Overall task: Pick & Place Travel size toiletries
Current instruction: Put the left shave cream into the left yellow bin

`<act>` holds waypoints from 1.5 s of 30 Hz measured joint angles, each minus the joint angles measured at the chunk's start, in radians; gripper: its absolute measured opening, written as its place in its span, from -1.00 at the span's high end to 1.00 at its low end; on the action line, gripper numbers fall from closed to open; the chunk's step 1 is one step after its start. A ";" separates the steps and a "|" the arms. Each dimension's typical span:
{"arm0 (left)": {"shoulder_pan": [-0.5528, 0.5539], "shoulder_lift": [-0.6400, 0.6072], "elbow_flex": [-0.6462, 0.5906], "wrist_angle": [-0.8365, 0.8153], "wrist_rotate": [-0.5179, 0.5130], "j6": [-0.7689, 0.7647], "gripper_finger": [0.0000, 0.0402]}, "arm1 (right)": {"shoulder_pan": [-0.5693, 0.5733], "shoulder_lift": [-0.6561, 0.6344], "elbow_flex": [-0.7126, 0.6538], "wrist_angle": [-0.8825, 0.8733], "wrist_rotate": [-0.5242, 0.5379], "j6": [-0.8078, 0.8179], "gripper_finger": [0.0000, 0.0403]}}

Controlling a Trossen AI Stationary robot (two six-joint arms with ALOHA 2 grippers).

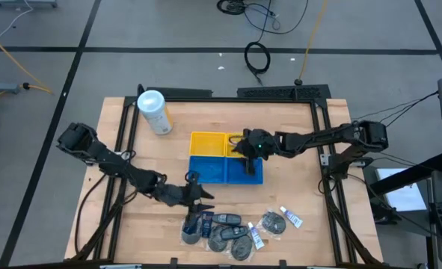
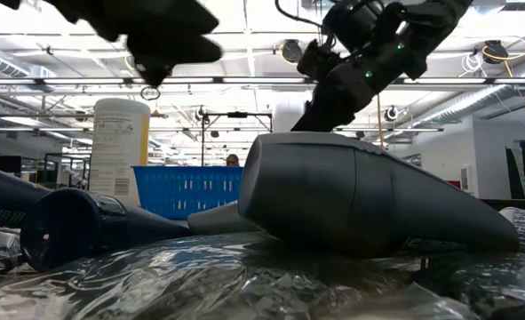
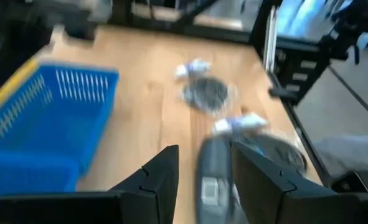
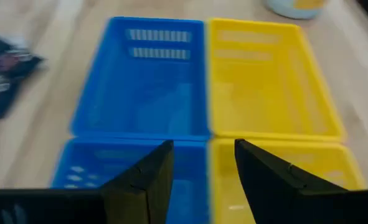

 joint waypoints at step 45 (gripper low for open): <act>-0.117 0.120 0.092 -0.470 0.366 -1.238 0.28 | 0.225 0.000 0.000 -0.008 0.163 -0.041 0.14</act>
